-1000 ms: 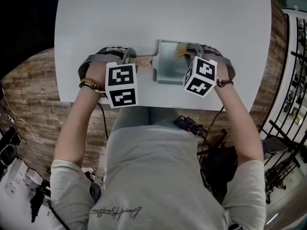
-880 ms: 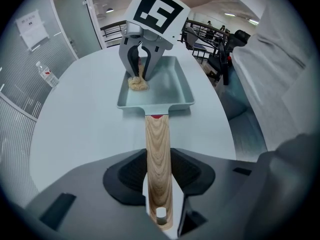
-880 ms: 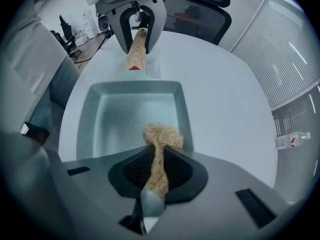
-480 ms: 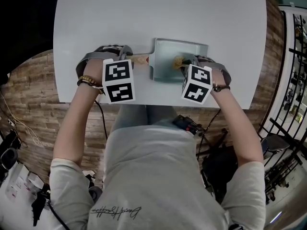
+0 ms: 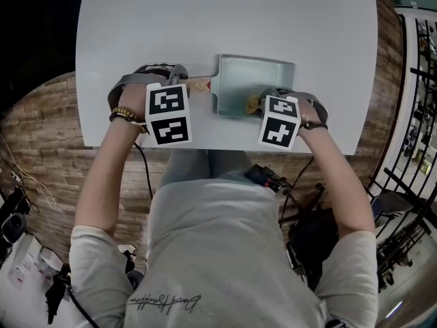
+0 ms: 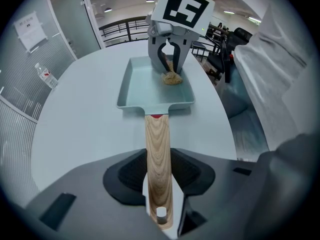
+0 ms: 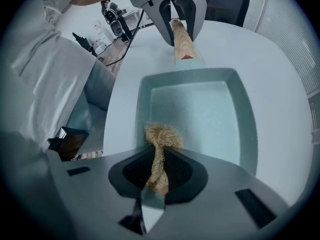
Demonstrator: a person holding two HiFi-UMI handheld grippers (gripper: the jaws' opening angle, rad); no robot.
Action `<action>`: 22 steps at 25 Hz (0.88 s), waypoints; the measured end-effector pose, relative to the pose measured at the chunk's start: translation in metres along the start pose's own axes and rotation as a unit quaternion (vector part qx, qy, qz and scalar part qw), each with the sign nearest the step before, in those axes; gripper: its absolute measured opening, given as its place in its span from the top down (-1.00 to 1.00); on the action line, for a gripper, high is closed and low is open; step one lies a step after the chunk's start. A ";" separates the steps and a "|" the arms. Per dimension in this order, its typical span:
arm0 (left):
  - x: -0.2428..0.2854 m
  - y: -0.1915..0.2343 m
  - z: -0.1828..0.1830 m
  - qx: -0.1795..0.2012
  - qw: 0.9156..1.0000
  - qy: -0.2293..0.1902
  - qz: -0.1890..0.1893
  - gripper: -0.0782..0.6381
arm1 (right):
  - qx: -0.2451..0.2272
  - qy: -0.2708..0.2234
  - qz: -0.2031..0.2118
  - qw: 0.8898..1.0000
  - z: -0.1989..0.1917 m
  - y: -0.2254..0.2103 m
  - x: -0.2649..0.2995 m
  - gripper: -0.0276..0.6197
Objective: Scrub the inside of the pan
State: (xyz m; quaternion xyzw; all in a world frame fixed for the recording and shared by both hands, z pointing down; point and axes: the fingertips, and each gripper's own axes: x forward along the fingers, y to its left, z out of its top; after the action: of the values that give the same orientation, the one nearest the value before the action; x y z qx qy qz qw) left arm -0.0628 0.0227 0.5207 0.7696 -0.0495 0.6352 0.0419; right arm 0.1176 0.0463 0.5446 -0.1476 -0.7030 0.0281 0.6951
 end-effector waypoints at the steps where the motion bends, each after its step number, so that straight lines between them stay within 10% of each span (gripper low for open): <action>1: 0.000 0.000 0.000 0.001 1.000 0.000 -0.001 0.36 | 0.001 0.000 0.007 1.000 0.000 0.002 0.000 0.71; 22: -0.006 -0.013 0.002 0.020 1.000 0.003 -0.010 0.36 | 0.035 -0.029 -0.171 0.984 -0.010 -0.087 -0.023 0.70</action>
State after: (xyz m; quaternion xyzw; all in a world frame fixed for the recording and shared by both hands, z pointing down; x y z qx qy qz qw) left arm -0.0600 0.0357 0.5146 0.7691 -0.0287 0.6376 0.0327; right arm 0.1130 -0.0442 0.5437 -0.0003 -0.7363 -0.0626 0.6738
